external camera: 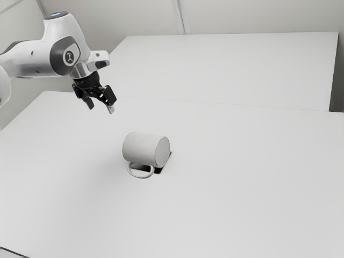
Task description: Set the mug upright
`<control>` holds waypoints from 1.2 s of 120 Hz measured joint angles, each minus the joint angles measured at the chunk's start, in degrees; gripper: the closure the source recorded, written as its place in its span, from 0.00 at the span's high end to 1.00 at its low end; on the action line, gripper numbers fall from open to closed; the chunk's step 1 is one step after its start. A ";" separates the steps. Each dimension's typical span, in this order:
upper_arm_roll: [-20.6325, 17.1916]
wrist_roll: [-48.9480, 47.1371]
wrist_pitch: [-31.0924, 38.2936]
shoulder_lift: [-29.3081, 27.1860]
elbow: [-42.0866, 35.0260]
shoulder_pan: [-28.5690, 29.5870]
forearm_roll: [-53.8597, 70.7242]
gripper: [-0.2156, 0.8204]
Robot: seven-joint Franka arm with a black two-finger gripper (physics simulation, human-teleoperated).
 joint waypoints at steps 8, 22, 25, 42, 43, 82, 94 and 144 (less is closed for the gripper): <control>0.04 0.28 0.11 0.18 -0.01 0.37 -0.85 0.79; 0.08 2.80 2.13 1.69 -1.13 1.69 -6.15 0.79; 0.10 3.85 2.52 2.44 -1.30 2.44 -8.63 0.79; 0.13 10.68 3.29 6.30 -1.51 5.75 -21.35 0.79; 0.14 11.12 3.24 6.52 -1.50 5.90 -22.05 0.79; 0.15 27.70 -1.43 13.56 -2.44 10.42 -45.12 0.79; 0.15 31.66 -2.31 13.37 -5.51 10.60 -49.46 0.79; 0.07 42.66 -0.12 13.06 -13.53 10.78 -63.71 0.79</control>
